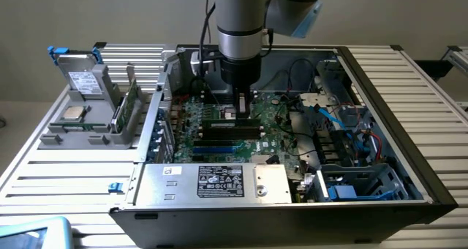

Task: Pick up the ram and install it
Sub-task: 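Insert the ram into the slot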

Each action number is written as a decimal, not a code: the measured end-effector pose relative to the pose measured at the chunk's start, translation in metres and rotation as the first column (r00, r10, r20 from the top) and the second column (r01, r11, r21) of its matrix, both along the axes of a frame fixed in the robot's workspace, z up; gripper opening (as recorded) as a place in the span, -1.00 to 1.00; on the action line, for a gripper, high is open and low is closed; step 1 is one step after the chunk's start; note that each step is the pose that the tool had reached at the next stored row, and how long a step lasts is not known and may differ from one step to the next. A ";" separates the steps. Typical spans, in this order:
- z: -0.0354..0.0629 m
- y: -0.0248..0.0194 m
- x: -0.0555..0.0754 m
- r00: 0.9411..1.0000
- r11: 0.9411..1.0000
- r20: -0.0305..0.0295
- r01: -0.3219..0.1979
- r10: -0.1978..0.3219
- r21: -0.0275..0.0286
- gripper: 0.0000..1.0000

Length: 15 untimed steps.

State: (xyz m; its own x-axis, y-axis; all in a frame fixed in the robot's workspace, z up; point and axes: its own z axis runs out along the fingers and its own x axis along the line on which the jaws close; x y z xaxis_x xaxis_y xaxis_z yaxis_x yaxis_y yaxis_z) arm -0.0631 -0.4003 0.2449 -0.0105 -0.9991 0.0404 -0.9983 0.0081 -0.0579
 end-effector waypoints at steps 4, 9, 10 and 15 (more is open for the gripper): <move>-0.0032 -0.0011 0.000 1.000 1.000 0.000 0.000 0.000 0.000 -0.73; -0.0051 -0.0023 0.000 1.000 1.000 0.000 0.000 0.000 0.002 -0.73; -0.0052 -0.0035 0.000 1.000 1.000 0.000 0.000 0.000 0.004 -0.73; -0.0059 -0.0062 0.001 1.000 1.000 0.000 0.000 0.000 0.011 -0.73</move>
